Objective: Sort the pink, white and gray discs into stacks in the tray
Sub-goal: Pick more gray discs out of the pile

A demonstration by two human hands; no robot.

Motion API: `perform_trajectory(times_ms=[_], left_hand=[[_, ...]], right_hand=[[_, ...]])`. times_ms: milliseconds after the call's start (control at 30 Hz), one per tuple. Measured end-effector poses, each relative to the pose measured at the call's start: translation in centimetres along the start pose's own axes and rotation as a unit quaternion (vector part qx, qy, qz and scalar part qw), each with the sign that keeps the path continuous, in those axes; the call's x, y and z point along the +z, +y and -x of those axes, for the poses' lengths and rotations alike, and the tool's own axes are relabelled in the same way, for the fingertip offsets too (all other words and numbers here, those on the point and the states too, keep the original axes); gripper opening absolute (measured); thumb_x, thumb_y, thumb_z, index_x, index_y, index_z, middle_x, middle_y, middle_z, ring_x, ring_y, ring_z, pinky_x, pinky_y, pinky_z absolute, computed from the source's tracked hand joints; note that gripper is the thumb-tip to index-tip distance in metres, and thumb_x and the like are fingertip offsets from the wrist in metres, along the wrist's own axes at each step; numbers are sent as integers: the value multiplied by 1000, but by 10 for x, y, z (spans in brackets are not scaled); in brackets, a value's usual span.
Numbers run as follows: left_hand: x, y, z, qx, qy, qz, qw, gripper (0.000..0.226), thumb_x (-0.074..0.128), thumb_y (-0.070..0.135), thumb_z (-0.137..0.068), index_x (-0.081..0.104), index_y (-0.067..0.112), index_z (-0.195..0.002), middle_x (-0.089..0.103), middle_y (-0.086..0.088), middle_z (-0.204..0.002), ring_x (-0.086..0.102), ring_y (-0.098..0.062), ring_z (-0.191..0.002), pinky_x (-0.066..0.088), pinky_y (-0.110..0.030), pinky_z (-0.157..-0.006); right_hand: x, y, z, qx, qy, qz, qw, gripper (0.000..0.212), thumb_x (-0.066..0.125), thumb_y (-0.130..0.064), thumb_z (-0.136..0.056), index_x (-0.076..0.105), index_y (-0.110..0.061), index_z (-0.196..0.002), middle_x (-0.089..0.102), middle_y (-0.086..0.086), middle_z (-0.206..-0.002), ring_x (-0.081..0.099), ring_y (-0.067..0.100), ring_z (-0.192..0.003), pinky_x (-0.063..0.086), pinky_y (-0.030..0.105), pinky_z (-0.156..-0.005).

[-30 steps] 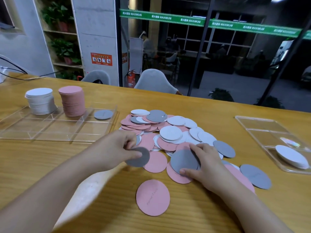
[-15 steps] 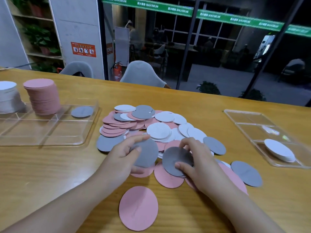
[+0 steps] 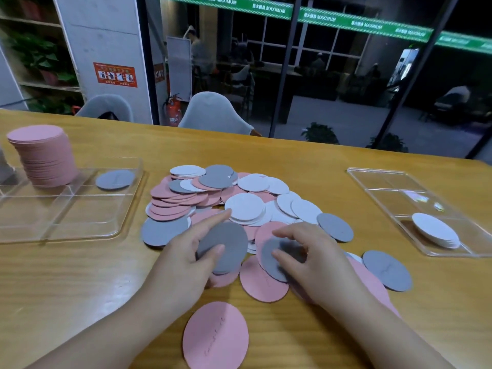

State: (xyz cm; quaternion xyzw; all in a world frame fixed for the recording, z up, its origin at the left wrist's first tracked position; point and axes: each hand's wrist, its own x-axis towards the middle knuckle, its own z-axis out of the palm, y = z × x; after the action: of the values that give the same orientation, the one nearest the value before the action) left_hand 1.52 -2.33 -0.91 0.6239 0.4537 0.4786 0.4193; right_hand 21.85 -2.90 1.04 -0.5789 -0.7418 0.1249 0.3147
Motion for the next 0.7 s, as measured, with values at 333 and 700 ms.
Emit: perform_trajectory(times_ms=[333,700], left_hand=[[-3,-4,-2,-20,-4,-3,1000,58,49,3,-93,63,59,-96,62,30,-100,58,-14,-53,57,-46,-67],[0,-5,6,-1,-88,16,996,50,65,56,-62,52,66,-109,61,26,-112,63,-6,-95,56,-28,-72]], right_hand=[[-10,7,1,66,-81,81,991,61,72,-42,-75,44,-31,-128,33,-14,-112,34,1,-102,29,15,-78],[-8,-9,3,89,-38,-222,970,17,64,-9,-84,62,-21,-72,63,-4,-58,60,20,-55,48,34,-56]])
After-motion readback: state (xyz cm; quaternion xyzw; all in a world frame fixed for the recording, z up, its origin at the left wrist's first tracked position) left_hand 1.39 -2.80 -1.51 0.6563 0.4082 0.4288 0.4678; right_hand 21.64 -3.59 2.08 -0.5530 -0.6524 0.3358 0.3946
